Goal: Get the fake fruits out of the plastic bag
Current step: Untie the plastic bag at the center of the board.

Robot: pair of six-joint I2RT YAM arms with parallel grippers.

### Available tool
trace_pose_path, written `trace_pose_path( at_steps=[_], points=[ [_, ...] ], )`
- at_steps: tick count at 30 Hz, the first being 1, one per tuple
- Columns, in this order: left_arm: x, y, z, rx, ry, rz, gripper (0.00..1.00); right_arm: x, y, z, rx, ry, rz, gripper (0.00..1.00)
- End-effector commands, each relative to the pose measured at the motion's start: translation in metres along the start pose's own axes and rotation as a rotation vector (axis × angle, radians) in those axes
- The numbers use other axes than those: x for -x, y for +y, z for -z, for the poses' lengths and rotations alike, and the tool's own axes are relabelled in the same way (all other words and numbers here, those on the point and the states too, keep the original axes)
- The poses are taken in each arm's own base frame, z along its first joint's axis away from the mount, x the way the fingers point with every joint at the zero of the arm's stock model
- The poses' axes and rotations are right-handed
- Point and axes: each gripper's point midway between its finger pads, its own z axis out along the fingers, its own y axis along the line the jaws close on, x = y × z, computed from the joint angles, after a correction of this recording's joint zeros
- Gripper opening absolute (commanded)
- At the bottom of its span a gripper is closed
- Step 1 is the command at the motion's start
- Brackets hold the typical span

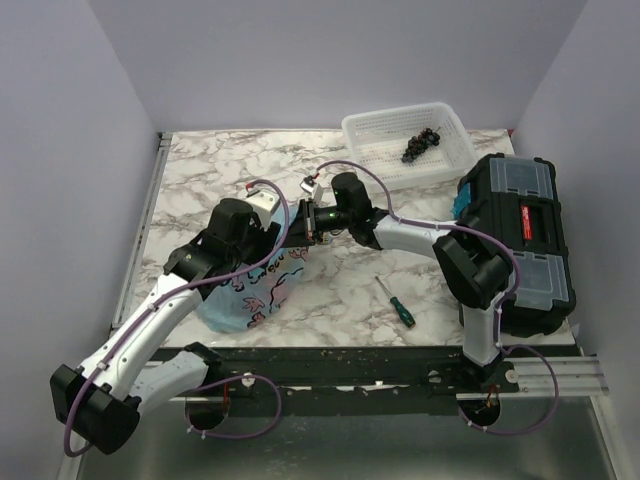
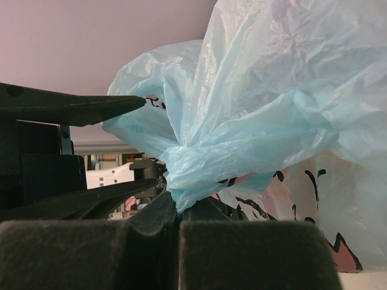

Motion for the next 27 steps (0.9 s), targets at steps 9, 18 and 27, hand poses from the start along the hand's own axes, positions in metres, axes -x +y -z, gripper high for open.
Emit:
trace_pose_path(
  at_steps=[9,18,27],
  points=[
    [0.001,0.0,-0.011,0.043,0.016,-0.054,0.7,0.012,0.016,0.003,0.002,-0.036,0.036,0.01],
    [0.004,0.019,-0.005,0.173,0.008,-0.066,0.62,0.012,0.022,0.007,0.011,-0.05,0.042,0.01],
    [-0.005,0.027,-0.009,0.227,0.058,-0.075,0.64,0.014,0.032,0.011,0.013,-0.063,0.052,0.01]
  ],
)
